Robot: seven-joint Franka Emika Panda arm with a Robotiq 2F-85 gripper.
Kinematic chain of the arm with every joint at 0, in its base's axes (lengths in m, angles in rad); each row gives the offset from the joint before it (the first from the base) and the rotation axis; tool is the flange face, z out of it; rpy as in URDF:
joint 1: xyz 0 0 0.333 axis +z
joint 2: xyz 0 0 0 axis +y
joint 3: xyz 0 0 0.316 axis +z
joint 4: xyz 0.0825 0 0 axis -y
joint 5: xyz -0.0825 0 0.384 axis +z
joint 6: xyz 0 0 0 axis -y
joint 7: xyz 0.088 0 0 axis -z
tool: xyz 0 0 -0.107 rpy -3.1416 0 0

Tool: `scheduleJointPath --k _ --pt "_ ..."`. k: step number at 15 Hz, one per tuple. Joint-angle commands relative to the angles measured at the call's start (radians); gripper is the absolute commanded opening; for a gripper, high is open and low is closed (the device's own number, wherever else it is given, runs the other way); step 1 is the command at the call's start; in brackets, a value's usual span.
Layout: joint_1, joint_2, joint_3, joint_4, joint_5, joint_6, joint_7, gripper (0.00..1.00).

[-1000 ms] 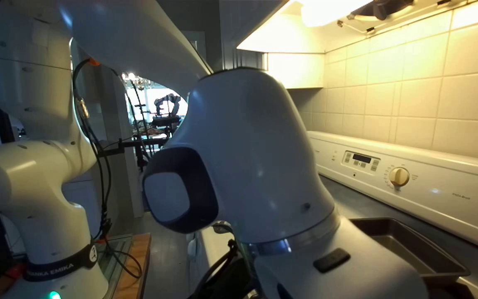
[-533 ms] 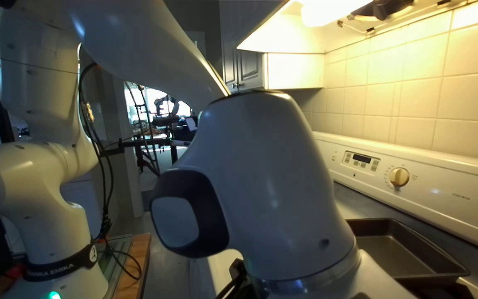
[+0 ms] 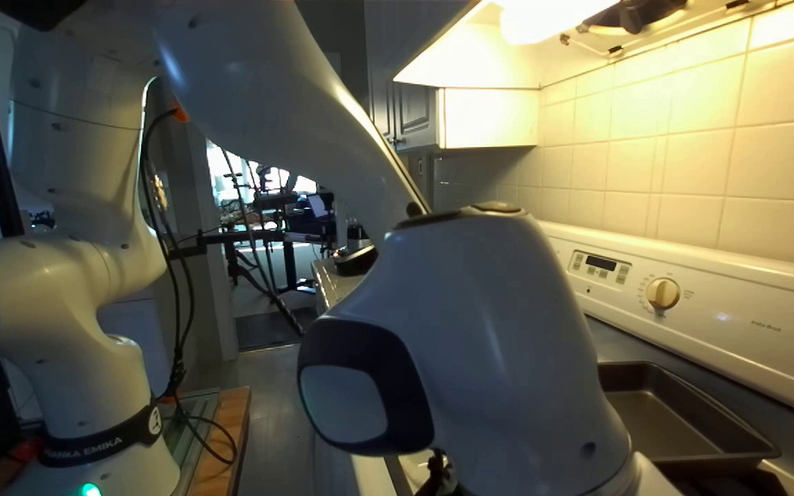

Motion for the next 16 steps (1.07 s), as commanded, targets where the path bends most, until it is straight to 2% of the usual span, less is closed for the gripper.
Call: scheduleJointPath --k 1,7,9,11,16 --pt "-0.043 0.051 0.049 0.049 0.03 0.019 -0.019 0.06" --pt "-0.072 0.077 0.079 0.082 0.021 0.02 -0.012 0.06" --pt "-0.074 0.08 0.081 0.087 0.017 0.02 -0.009 0.53" --pt "-0.08 0.08 0.085 0.089 -0.006 0.02 0.01 0.57" --pt "-0.084 0.046 0.089 0.065 -0.015 0.015 -0.002 0.9"
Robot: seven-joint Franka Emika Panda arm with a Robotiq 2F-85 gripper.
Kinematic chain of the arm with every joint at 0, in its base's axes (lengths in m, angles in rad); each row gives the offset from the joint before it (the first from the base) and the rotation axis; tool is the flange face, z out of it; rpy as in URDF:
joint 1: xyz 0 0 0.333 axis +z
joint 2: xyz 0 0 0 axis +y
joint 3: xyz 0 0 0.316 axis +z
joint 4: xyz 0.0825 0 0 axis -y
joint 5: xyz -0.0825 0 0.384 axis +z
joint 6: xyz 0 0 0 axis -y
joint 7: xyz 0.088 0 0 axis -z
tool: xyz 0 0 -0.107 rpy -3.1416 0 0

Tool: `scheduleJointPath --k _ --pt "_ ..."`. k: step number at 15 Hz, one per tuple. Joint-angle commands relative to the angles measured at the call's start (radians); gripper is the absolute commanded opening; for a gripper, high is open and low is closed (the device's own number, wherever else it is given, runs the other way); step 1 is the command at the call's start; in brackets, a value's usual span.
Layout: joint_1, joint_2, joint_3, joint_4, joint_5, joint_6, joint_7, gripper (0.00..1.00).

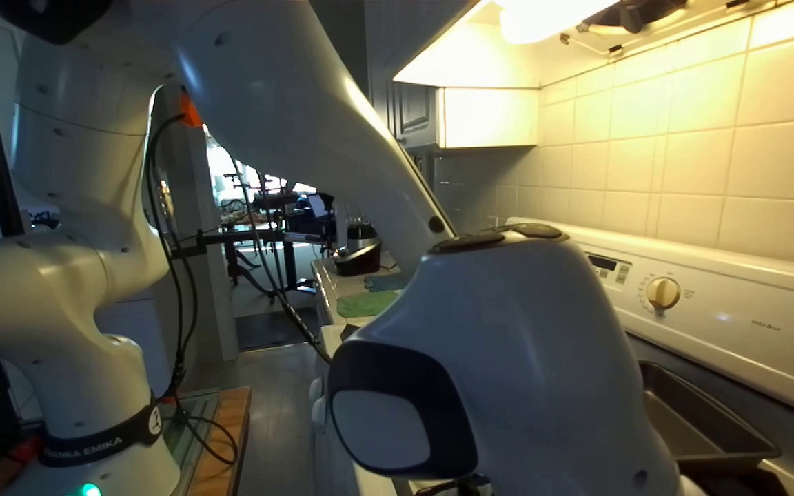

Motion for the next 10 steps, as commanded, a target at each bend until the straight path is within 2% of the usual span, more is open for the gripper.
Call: scheduleJointPath --k 1,4,10 --pt "-0.019 -0.024 0.013 -0.009 -0.018 0.004 0.0 0.98" --pt "-0.031 -0.061 0.018 -0.023 -0.02 -0.031 -0.018 1.0" --pt "-0.102 -0.154 0.083 -0.052 0.018 -0.135 -0.189 1.0"
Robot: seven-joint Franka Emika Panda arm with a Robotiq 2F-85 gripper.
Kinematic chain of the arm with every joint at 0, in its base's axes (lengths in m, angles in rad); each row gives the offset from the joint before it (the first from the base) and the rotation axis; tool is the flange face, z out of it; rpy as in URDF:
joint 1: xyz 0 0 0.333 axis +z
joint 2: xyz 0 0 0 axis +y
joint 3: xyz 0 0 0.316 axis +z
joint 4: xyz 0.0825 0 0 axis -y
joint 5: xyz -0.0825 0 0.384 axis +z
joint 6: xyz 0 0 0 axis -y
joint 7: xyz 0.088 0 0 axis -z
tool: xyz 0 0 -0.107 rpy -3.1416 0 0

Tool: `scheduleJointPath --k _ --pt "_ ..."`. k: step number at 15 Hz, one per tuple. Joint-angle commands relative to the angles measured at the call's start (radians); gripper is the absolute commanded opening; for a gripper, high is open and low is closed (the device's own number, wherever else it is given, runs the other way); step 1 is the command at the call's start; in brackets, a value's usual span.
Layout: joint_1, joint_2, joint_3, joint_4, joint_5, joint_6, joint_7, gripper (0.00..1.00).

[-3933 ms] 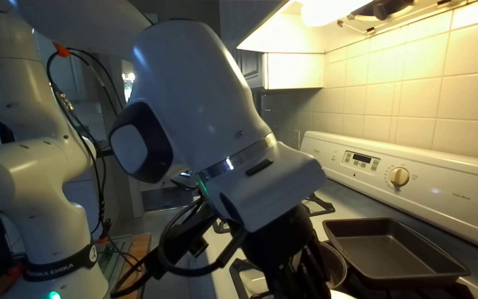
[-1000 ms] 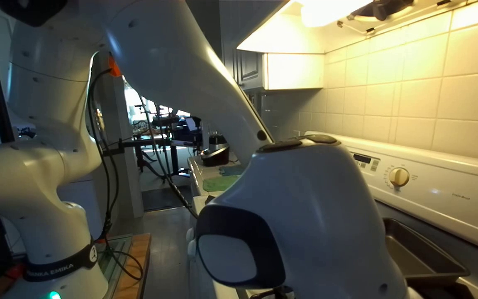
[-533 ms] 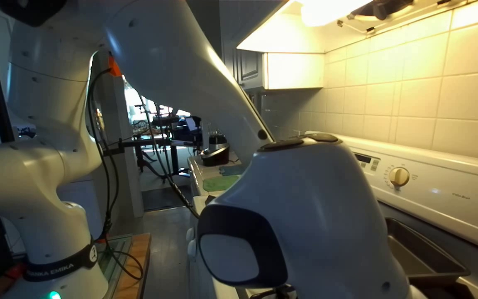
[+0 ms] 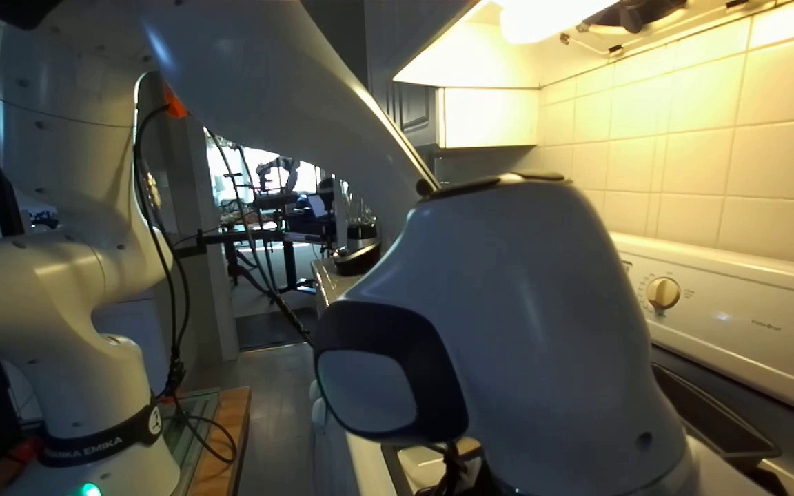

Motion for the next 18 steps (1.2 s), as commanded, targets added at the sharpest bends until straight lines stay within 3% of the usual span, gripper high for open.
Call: scheduleJointPath --k 1,4,7,13,18 --pt "-0.052 -0.086 0.043 -0.047 0.012 -0.046 -0.119 1.0" --pt "-0.075 -0.131 0.065 -0.062 0.015 -0.089 -0.226 1.0" --pt "-0.111 -0.19 0.121 -0.084 0.065 -0.204 -0.409 1.0" --pt "-0.026 -0.271 0.058 -0.076 0.076 -0.503 -0.66 1.0" --pt "0.058 -0.283 0.012 -0.068 0.038 -0.64 -0.813 1.0"
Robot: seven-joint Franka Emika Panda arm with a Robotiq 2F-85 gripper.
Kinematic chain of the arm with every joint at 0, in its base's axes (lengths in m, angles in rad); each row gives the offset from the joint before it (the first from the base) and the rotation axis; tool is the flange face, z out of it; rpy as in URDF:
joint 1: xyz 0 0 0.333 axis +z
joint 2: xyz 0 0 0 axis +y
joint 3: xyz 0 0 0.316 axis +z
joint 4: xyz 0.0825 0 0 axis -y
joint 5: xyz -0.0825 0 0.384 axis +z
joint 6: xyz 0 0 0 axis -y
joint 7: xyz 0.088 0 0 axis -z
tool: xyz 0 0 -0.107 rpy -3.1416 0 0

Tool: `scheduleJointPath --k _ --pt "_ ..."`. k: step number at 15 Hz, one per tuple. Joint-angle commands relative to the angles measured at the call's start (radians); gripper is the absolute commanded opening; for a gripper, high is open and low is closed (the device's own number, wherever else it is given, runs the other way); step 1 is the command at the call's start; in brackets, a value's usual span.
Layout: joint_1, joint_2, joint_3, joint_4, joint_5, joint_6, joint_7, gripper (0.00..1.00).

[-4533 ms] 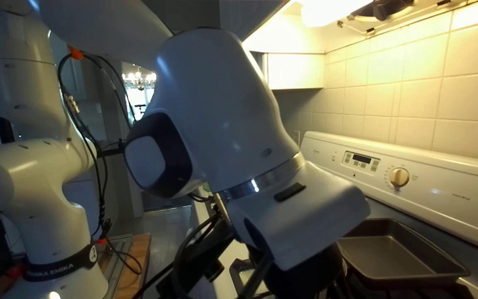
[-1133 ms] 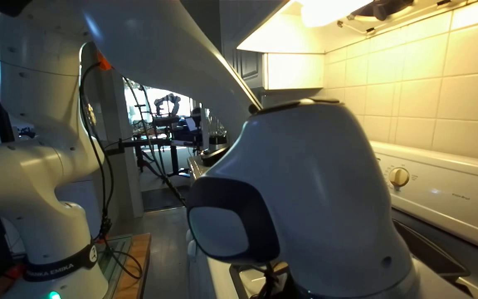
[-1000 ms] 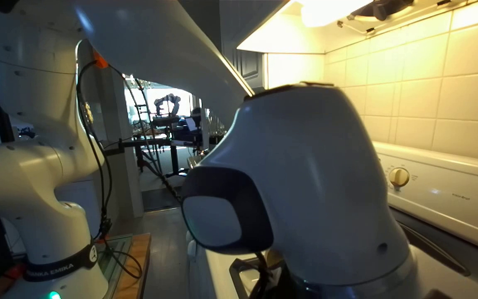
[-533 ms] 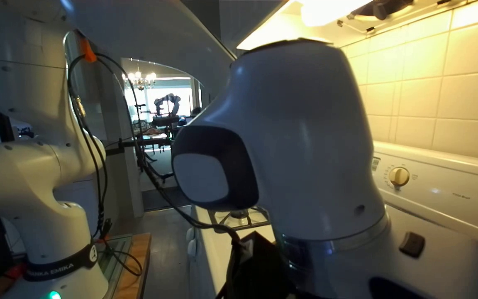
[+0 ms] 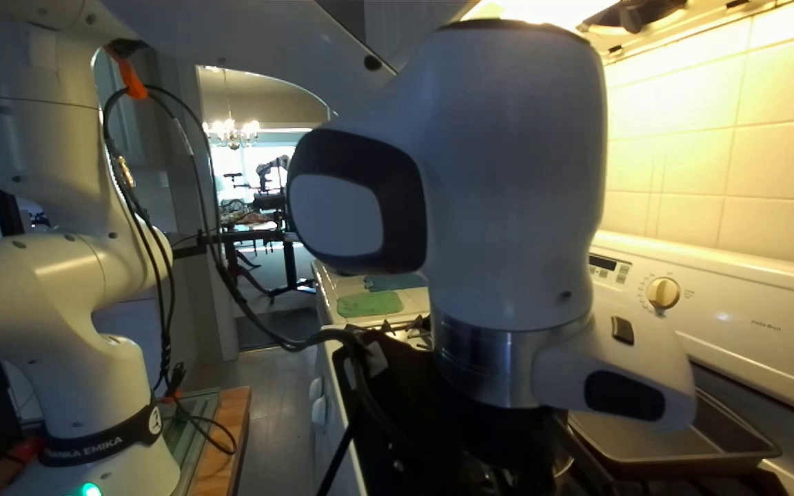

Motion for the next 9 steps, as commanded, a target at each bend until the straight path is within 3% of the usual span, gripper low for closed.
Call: scheduleJointPath --k 1,5,9 --pt "0.065 -0.026 -0.036 -0.015 -0.017 -0.056 -0.127 1.0" --pt "0.111 -0.018 -0.034 -0.063 -0.004 0.069 -0.25 1.0" --pt "0.138 -0.023 -0.032 -0.102 -0.001 0.104 -0.316 1.0"
